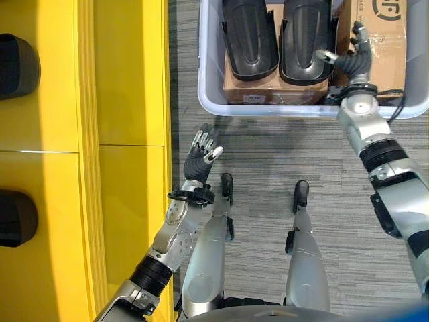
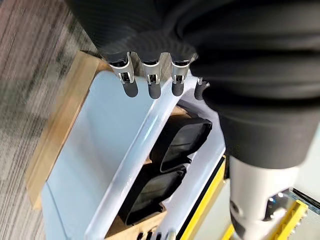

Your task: Move parts from the plastic box to the shelf.

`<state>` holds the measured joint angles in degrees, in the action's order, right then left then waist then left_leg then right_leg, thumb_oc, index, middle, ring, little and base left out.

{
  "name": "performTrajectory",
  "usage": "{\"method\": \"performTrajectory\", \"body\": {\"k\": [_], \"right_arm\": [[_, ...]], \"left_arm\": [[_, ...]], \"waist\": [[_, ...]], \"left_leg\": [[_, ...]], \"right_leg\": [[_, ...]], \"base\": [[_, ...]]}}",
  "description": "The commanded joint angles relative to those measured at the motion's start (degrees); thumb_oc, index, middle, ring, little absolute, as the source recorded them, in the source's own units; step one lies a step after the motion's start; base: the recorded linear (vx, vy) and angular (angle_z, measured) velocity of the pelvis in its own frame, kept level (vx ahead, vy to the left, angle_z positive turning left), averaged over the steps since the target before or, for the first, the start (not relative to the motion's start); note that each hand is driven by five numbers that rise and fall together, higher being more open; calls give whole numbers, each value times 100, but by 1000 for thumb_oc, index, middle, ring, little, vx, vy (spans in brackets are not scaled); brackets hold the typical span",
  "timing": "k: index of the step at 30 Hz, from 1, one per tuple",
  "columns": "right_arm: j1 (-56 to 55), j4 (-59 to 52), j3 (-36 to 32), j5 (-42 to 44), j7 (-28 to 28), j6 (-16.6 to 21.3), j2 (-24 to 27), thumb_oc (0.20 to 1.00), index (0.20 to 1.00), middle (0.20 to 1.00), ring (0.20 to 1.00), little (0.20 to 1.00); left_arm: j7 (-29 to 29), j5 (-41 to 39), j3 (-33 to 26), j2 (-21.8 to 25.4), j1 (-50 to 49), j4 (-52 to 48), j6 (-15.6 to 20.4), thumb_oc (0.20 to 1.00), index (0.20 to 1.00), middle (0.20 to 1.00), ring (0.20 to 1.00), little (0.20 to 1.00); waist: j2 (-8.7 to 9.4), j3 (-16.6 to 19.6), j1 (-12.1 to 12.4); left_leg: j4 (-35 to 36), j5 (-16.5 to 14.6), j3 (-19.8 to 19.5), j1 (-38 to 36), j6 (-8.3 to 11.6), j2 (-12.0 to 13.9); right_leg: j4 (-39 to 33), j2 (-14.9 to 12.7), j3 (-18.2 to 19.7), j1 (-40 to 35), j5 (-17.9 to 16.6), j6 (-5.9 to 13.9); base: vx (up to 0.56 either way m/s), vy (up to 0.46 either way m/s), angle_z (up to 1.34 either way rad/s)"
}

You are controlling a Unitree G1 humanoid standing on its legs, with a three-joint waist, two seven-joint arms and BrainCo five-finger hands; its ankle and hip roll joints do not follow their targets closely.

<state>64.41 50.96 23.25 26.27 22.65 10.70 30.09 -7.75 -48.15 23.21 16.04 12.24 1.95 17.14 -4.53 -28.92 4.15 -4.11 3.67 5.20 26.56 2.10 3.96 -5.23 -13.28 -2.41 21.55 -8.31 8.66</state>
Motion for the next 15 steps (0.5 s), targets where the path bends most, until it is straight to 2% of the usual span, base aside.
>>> {"method": "performTrajectory", "body": {"k": [1,8,15], "right_arm": [[638,-37,128,-87,-12,165,109,1000,1000,1000,1000,1000],[710,-16,183,-138,10,142,-85,1000,1000,1000,1000,1000],[822,242,227,-180,18,112,-61,1000,1000,1000,1000,1000]], "left_arm": [[-25,16,-20,180,-71,-464,323,1000,1000,1000,1000,1000],[-136,49,-61,202,-25,-442,386,1000,1000,1000,1000,1000],[-143,36,-54,216,-14,-453,403,1000,1000,1000,1000,1000]], "waist": [[179,-67,13],[195,-87,20],[161,-87,42]], "left_leg": [[-374,27,-126,425,361,424],[-377,30,-136,497,350,403],[-331,61,-154,550,345,378]], "right_leg": [[377,-596,-115,-357,118,246],[371,-593,-113,-294,109,237],[361,-594,-138,-257,113,236]], "base": [[-9,10,3],[-2,1,0],[0,0,0]]}}
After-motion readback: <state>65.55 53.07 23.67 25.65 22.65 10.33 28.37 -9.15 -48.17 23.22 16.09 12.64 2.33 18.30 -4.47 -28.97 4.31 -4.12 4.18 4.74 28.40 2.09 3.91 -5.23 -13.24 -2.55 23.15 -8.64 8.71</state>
